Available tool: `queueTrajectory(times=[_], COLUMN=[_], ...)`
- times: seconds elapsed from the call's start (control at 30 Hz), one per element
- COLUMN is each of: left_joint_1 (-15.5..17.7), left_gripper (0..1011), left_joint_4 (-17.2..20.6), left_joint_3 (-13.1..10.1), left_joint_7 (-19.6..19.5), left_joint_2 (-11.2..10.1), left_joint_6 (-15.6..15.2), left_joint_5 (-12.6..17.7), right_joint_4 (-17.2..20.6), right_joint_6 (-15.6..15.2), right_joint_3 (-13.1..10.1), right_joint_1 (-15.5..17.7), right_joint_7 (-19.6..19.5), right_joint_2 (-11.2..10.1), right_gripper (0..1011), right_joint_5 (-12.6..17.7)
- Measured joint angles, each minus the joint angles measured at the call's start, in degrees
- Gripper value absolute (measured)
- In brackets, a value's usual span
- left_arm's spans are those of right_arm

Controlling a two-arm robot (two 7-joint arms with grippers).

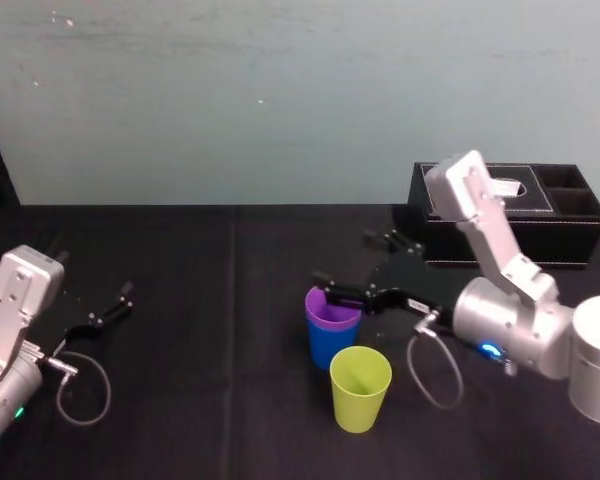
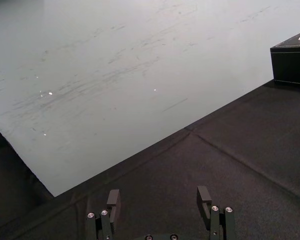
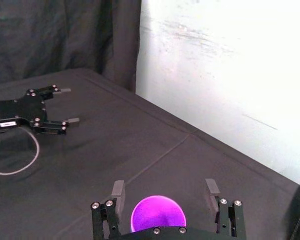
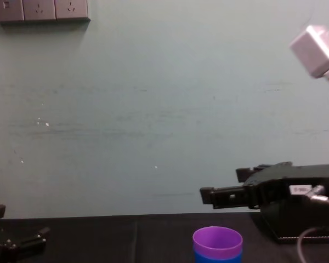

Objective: Stack the three plastic cups sequentially using one hand.

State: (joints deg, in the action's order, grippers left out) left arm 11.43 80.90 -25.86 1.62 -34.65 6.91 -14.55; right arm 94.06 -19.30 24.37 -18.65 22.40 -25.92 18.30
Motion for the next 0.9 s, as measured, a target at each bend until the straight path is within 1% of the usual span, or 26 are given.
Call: queueTrajectory(times=[0.07,0.1,0.17,0.2,0.3,0.33,0.4,0.43,0.53,0.57,0.63,0.67,0.77,0.9], left_joint_1=[0.0,0.0,0.0,0.0,0.0,0.0,0.0,0.0,0.0,0.0,0.0,0.0,0.0,0.0], left_gripper=[1000,1000,1000,1000,1000,1000,1000,1000,1000,1000,1000,1000,1000,1000], left_joint_4=[0.0,0.0,0.0,0.0,0.0,0.0,0.0,0.0,0.0,0.0,0.0,0.0,0.0,0.0], left_joint_3=[0.0,0.0,0.0,0.0,0.0,0.0,0.0,0.0,0.0,0.0,0.0,0.0,0.0,0.0], left_joint_7=[0.0,0.0,0.0,0.0,0.0,0.0,0.0,0.0,0.0,0.0,0.0,0.0,0.0,0.0], left_joint_2=[0.0,0.0,0.0,0.0,0.0,0.0,0.0,0.0,0.0,0.0,0.0,0.0,0.0,0.0], left_joint_6=[0.0,0.0,0.0,0.0,0.0,0.0,0.0,0.0,0.0,0.0,0.0,0.0,0.0,0.0], left_joint_5=[0.0,0.0,0.0,0.0,0.0,0.0,0.0,0.0,0.0,0.0,0.0,0.0,0.0,0.0], right_joint_4=[1.9,3.5,5.2,6.7,9.0,10.2,11.4,12.6,14.2,15.2,16.3,17.3,18.8,19.8], right_joint_6=[-0.4,-0.6,-0.7,-0.7,-0.3,-0.1,0.2,0.3,-0.1,-0.5,-0.9,-1.2,-1.7,-2.3], right_joint_3=[-0.8,-1.6,-2.4,-3.2,-4.4,-5.0,-5.8,-6.6,-7.8,-8.4,-8.8,-9.2,-9.8,-10.4], right_joint_1=[1.4,2.6,4.1,5.9,8.5,10.2,11.9,13.9,16.6,18.2,19.8,21.2,23.4,25.8], right_joint_7=[-0.2,-0.2,-0.2,-0.1,0.1,0.1,0.1,0.0,-0.7,-1.1,-1.6,-2.1,-2.8,-3.5], right_joint_2=[-0.8,-1.5,-2.4,-3.4,-5.0,-6.1,-7.1,-8.1,-9.2,-10.0,-10.7,-11.4,-12.3,-13.0], right_gripper=[1000,1000,1000,1000,1000,1000,1000,1000,1000,1000,1000,1000,1000,1000], right_joint_5=[0.5,1.1,2.0,2.8,3.9,4.3,4.8,5.6,6.6,7.0,7.3,7.4,7.7,8.1])
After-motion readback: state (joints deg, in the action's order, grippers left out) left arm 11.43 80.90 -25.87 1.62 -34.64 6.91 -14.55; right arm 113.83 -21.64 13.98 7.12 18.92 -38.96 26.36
